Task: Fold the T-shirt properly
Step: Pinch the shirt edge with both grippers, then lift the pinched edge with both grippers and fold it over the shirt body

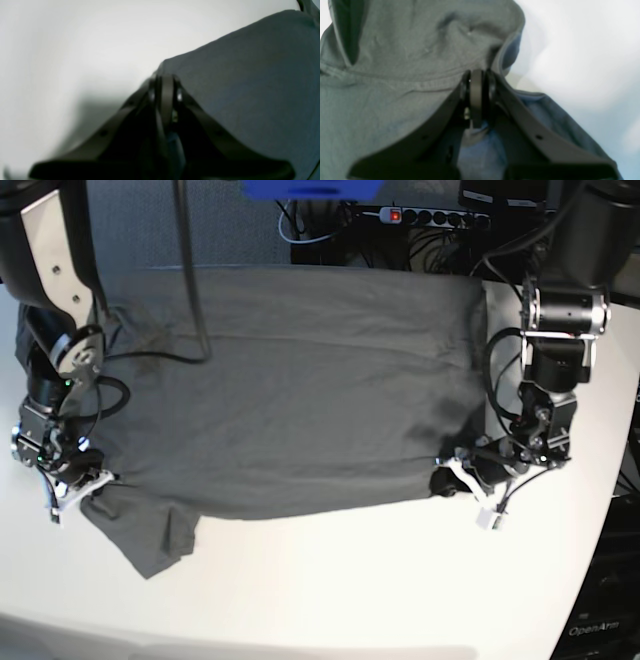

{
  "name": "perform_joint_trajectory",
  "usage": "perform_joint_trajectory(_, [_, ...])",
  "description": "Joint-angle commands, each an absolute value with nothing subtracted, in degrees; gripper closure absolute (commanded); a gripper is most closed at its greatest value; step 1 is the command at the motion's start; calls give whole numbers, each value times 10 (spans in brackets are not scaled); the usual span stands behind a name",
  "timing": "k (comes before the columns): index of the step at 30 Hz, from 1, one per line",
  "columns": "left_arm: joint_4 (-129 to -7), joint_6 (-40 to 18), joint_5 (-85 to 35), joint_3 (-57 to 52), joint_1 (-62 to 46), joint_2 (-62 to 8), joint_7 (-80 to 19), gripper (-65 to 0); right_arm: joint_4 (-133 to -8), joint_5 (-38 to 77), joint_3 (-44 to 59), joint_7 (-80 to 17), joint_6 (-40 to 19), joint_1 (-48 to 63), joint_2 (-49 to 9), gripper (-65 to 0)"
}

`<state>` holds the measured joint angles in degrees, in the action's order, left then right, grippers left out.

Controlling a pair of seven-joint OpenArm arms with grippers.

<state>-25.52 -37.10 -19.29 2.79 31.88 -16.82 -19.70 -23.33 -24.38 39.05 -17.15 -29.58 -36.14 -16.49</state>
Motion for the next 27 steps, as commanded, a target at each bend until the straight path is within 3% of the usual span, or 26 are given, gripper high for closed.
perform_joint_trajectory(1, [-248, -335, -131, 32, 311, -177, -262, -25, -233, -284, 388, -273, -307, -343, -153, -9])
perform_joint_trajectory(12, [-249, -338, -134, 32, 311, -177, -262, -25, -527, -285, 349, -273, -310, -233, -91, -12])
perform_joint_trajectory(22, [-250, -341, -135, 31, 307, -177, -262, -25, -692, -282, 311, -268, -311, -178, -57, -9])
perform_joint_trajectory(27, [-311, -341, -138, 20, 274, -177, -269, -25, -733, -282, 313, -269, -365, -178, -48, -9])
